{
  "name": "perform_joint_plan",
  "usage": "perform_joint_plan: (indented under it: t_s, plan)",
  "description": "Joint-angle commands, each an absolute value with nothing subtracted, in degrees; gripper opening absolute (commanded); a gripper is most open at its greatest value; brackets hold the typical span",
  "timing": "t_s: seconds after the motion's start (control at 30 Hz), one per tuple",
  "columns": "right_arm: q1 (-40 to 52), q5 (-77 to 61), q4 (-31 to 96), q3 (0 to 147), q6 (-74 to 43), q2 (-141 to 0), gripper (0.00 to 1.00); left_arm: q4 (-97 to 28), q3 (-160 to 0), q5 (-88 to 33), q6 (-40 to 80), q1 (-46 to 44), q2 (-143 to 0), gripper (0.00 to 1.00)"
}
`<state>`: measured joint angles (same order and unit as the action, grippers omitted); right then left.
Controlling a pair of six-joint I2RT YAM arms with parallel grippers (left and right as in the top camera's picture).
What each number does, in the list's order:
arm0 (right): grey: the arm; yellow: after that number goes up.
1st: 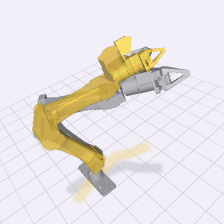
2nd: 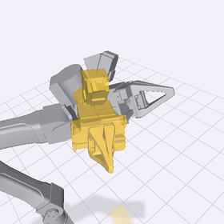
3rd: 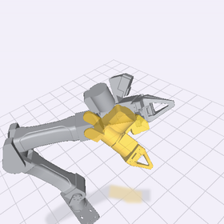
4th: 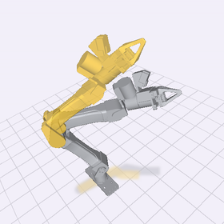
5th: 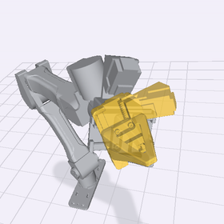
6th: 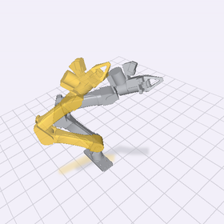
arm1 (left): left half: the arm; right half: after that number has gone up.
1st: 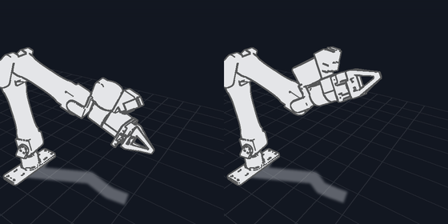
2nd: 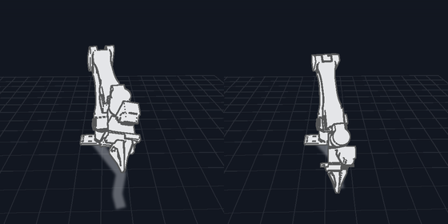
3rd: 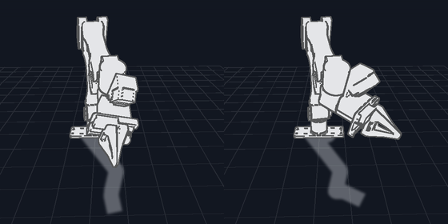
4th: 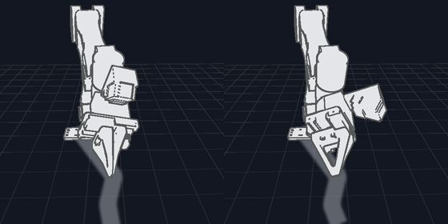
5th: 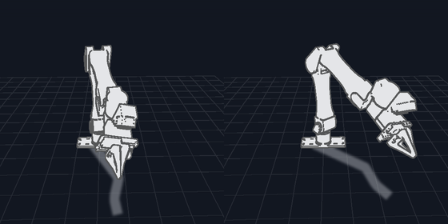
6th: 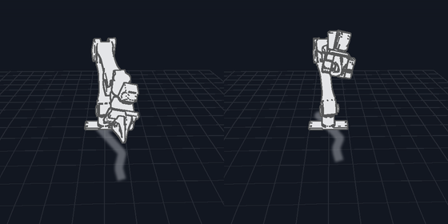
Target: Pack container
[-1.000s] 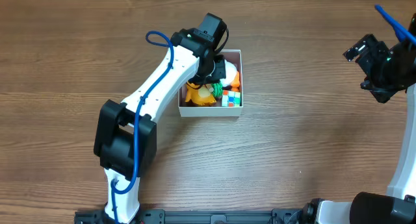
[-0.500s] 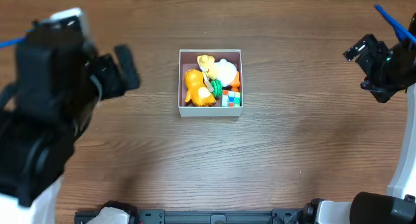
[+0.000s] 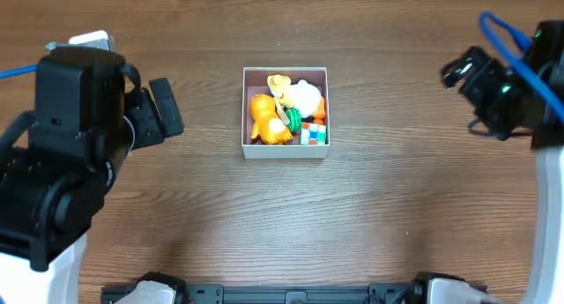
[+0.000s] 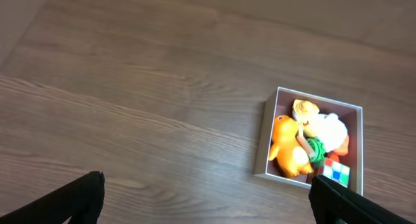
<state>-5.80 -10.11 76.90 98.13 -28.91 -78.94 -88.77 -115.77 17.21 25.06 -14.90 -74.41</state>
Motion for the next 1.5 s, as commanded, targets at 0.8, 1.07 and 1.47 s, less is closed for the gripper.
perform_joint_plan:
  t_s: [0.8, 1.07, 1.47]
  plan:
    - [4.8, 10.2, 38.9, 34.7, -13.3, -18.4, 1.00, -88.7, -115.6, 18.4, 24.4, -14.6, -81.3, 1.00]
    - [4.8, 10.3, 39.0, 19.6, -13.3, -4.9, 1.00, -88.7, -115.6, 18.4, 24.4, -14.6, -81.3, 1.00]
    - [0.6, 10.3, 39.7, 12.3, -13.5, -0.2, 1.00, -88.7, -115.6, 18.4, 24.4, -14.6, -81.3, 1.00]
